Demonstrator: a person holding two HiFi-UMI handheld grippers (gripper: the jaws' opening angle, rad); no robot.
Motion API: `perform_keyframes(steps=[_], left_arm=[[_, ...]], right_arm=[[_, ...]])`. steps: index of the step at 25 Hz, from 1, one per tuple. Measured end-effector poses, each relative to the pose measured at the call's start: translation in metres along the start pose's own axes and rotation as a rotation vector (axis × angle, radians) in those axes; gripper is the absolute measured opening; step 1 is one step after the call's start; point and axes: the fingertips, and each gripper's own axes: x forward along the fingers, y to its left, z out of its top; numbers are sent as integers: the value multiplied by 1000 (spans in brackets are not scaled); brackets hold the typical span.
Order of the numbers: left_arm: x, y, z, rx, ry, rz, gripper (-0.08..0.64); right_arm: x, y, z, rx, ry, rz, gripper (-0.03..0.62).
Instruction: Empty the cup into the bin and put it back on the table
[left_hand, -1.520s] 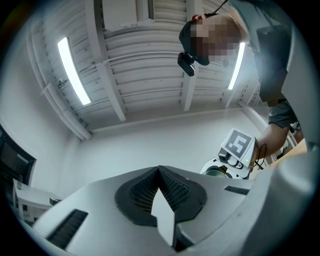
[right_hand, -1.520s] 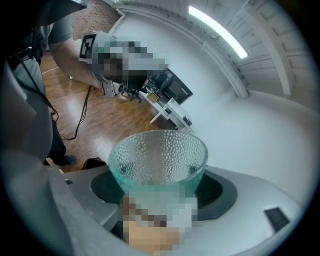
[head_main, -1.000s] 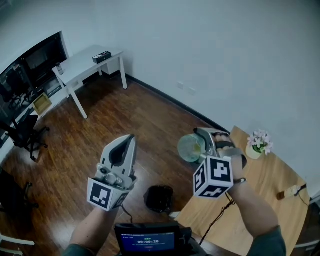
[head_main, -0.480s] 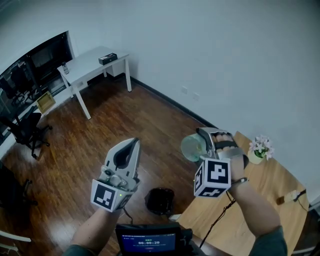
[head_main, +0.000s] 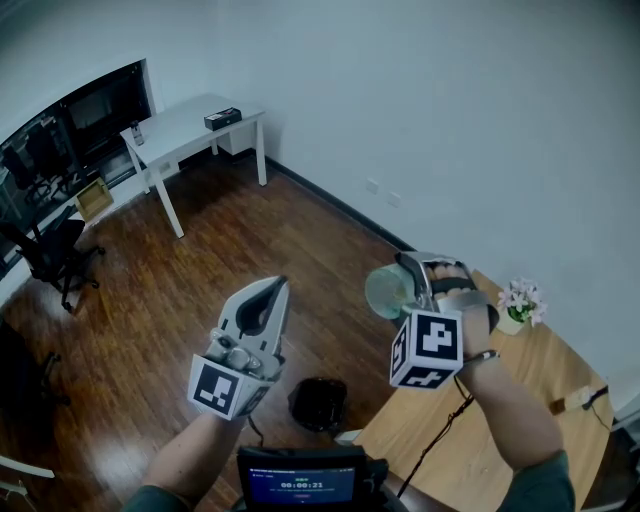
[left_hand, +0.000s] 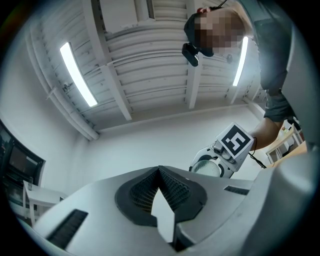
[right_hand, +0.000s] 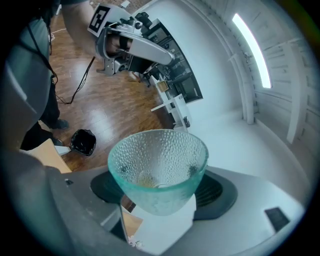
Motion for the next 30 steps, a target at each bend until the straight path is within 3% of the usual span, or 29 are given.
perform_keyframes(steps=[3, 6, 10, 18, 30], left_arm=[[-1, 3, 6, 20, -22, 2, 0], [-3, 1, 2, -13, 0, 0, 0], [-3, 4, 7, 42, -23, 1, 0], [-10, 2, -1, -8, 10, 11, 0], [-14, 4, 2, 24, 14, 26, 0]], right_arm=[[0, -1, 1, -20, 10, -5, 387], [-1, -4, 6, -36, 10, -9, 387], [1, -3, 8, -56, 15, -3, 387], [0, -6, 18, -126, 2, -4, 387], [-3, -9, 25, -202, 0, -15, 387]])
